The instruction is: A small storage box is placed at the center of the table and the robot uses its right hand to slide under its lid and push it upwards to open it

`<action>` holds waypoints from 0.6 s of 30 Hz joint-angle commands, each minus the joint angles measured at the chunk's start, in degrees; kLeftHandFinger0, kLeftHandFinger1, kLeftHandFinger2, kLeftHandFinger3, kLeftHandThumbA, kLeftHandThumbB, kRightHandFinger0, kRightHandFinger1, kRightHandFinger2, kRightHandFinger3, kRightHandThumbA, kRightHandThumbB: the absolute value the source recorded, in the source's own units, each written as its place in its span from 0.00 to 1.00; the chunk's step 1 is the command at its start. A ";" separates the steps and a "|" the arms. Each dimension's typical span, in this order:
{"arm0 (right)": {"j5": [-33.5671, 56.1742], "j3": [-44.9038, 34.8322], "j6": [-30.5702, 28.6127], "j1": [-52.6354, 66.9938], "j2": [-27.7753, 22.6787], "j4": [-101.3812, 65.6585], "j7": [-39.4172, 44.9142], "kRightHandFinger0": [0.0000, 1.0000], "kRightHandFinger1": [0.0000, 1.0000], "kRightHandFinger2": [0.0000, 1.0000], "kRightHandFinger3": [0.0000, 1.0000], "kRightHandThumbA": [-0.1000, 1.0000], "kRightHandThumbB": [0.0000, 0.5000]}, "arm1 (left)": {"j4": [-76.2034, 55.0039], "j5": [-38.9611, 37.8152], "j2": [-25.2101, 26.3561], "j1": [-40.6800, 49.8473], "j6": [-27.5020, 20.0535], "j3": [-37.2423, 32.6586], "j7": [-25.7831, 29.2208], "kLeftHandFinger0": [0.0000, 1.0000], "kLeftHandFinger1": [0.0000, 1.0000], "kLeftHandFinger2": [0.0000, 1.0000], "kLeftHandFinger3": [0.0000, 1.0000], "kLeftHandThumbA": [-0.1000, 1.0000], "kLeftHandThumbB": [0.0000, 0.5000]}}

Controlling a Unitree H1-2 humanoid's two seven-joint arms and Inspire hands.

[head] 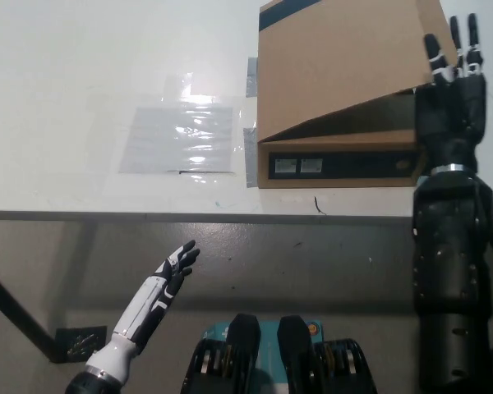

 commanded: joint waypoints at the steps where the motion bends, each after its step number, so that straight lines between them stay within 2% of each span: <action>1: 0.36 0.05 -2.43 -3.72 1.06 3.32 1.86 1.00 1.00 1.00 1.00 1.00 0.63 | -0.47 0.17 0.58 -1.55 -1.22 0.07 -0.37 1.00 1.00 1.00 1.00 1.00 1.00; 9: 0.43 0.22 -4.32 -5.50 2.75 7.12 2.64 1.00 1.00 1.00 1.00 1.00 0.67 | -0.48 -0.23 0.44 -1.43 -1.13 0.11 -0.51 1.00 1.00 1.00 1.00 1.00 1.00; 18: -2.21 5.57 -0.77 -6.64 5.78 0.19 1.19 1.00 1.00 1.00 1.00 1.00 0.67 | -0.51 -0.08 0.52 -1.59 -0.70 -0.15 -0.81 1.00 1.00 1.00 1.00 1.00 1.00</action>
